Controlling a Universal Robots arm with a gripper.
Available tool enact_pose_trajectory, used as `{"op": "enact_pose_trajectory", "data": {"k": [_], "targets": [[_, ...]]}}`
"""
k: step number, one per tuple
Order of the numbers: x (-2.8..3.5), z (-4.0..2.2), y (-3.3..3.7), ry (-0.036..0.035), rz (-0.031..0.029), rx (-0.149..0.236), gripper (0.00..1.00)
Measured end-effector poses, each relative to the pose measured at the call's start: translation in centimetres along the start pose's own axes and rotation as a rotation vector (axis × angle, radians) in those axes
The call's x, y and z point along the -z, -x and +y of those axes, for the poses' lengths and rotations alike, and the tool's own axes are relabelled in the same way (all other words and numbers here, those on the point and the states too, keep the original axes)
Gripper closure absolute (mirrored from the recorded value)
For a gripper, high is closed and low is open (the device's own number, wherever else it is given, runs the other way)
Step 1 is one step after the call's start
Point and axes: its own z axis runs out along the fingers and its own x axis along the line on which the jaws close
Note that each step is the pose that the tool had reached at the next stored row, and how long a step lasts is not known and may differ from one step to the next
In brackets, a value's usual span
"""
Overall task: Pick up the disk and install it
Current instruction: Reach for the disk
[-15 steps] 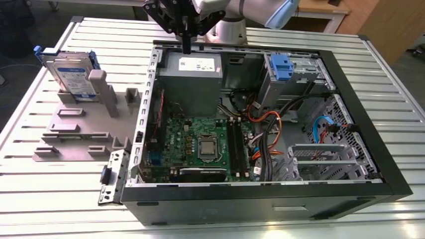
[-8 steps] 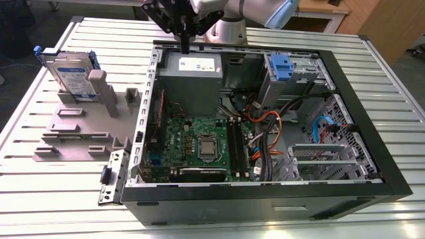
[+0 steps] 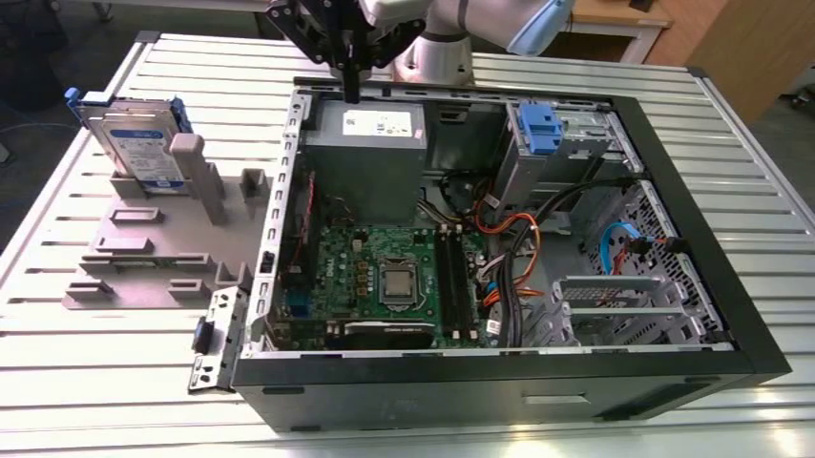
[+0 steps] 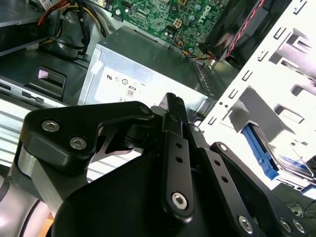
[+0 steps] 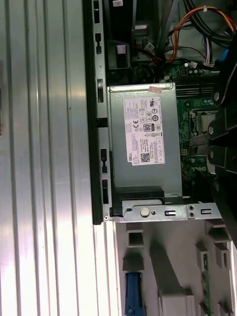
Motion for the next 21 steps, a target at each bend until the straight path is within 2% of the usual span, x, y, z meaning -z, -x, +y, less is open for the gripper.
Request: {"op": "enact_pose_trajectory", "data": {"k": [21], "targets": [[0.02,-0.05,-0.61,0.0,0.0,0.0,0.89]]}}
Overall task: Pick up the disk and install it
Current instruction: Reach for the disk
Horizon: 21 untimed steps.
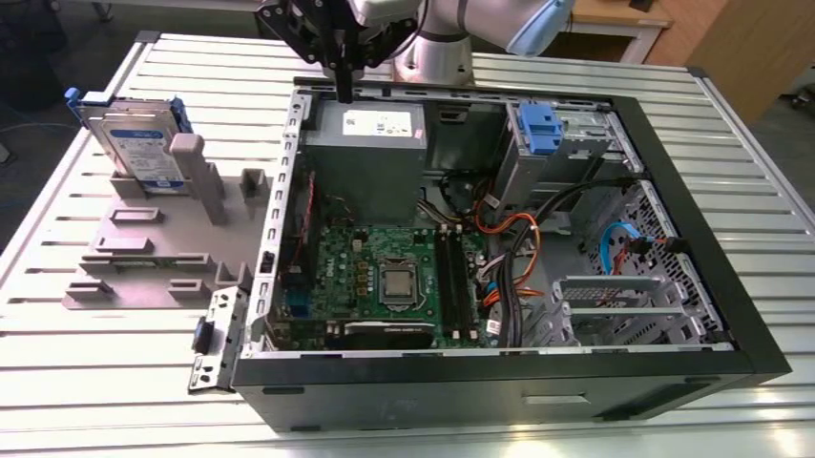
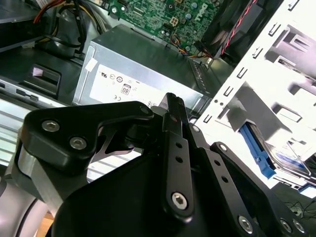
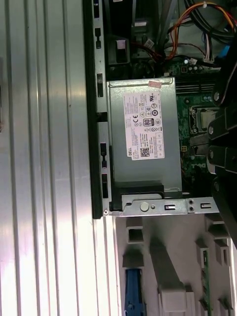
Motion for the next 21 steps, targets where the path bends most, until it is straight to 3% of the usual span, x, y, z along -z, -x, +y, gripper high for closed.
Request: {"op": "enact_pose_trajectory", "data": {"k": [21], "targets": [[0.01,-0.04,-0.48,0.0,0.0,0.0,0.89]]}}
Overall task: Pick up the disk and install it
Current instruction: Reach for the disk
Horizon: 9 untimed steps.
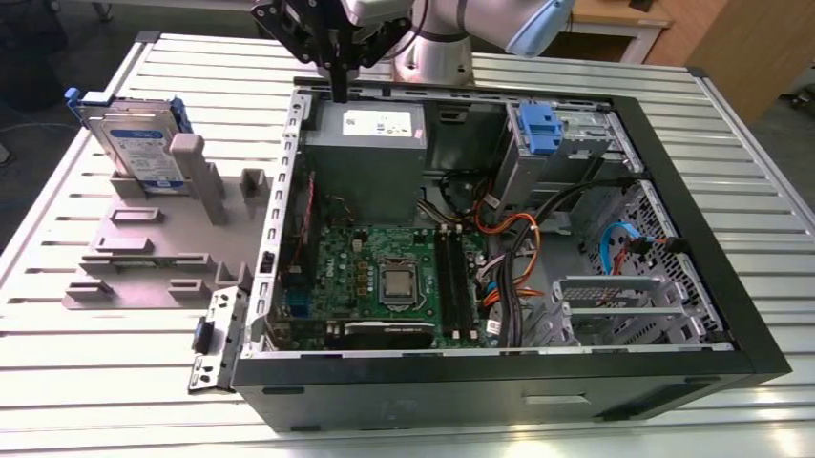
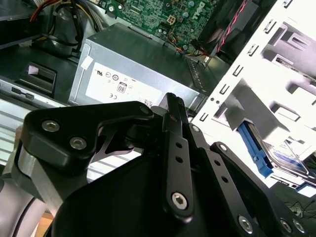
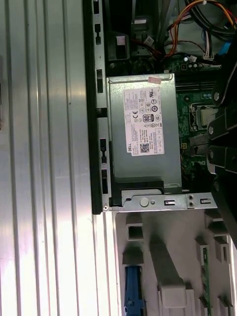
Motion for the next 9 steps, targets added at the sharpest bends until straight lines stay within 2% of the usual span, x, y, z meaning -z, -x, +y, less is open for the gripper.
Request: {"op": "enact_pose_trajectory", "data": {"k": [9], "targets": [[0.01,-0.01,-0.16,0.0,0.0,0.0,0.89]]}}
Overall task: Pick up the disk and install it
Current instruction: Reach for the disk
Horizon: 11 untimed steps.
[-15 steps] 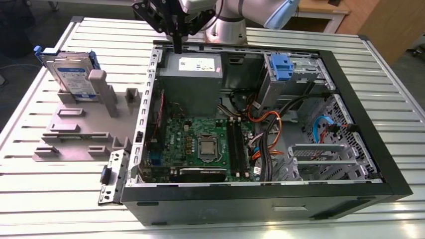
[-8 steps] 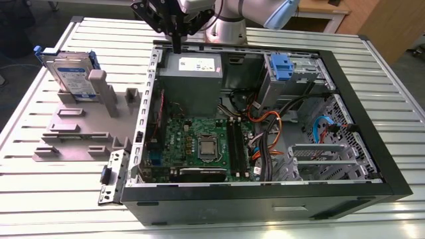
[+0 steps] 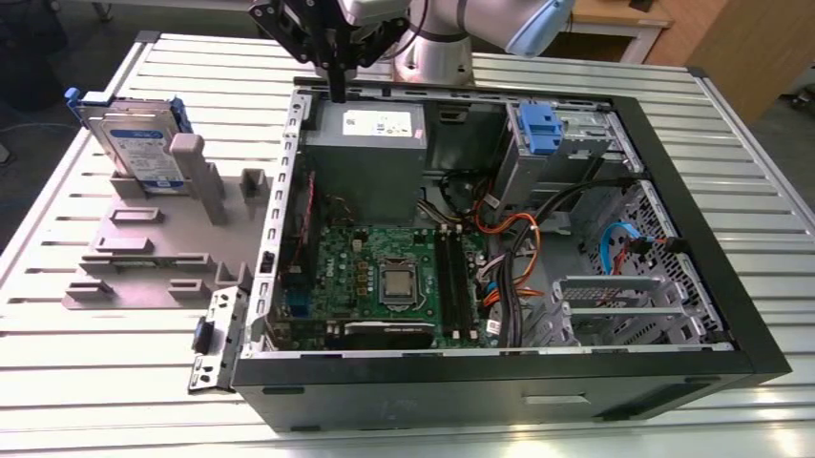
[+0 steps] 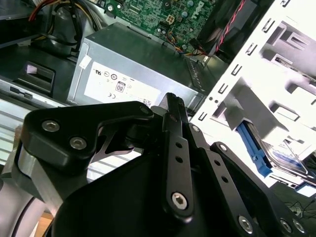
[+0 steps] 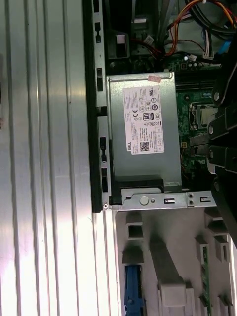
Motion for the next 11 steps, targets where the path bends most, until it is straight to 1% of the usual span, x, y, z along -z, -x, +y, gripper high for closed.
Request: {"op": "enact_pose_trajectory", "data": {"k": [11], "targets": [[0.01,-0.02,-0.23,0.0,0.0,0.0,0.89]]}}
